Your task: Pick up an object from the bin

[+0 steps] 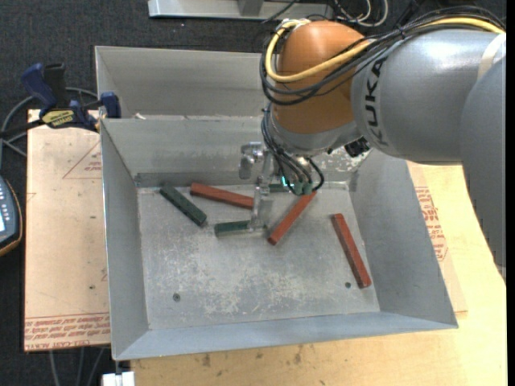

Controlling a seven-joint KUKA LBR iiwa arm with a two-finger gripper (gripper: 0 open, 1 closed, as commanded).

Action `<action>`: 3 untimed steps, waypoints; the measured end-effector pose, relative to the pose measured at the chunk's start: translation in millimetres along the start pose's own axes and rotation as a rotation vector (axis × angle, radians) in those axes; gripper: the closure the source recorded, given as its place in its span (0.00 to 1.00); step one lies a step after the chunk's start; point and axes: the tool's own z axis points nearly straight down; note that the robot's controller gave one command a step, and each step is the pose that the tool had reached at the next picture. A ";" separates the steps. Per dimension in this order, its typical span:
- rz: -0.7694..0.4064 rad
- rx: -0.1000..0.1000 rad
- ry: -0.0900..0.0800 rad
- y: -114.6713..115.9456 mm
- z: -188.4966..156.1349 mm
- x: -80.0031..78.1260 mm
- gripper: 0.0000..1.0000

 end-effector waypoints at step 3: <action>-0.211 0.001 -0.015 -11.3 -20.7 -3.3 1.00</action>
Offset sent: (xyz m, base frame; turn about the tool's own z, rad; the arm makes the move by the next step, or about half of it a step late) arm 0.0315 -0.0167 -0.1158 -0.0059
